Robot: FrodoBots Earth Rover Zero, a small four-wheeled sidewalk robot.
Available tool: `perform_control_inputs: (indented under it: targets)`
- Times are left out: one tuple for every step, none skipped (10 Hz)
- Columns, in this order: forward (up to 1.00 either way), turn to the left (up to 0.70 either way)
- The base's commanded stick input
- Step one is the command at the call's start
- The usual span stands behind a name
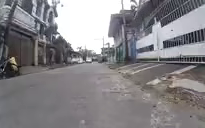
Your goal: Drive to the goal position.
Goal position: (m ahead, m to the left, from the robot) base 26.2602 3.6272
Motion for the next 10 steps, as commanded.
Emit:
perform_control_inputs:
  targets:
    - [1.00,0.01]
    - [1.00,0.01]
    - [1.00,0.01]
    - [1.00,0.01]
    - [1.00,-0.39]
    - [1.00,-0.35]
    - [1.00,0.01]
    - [1.00,0.01]
    - [1.00,0.01]
    - [1.00,0.01]
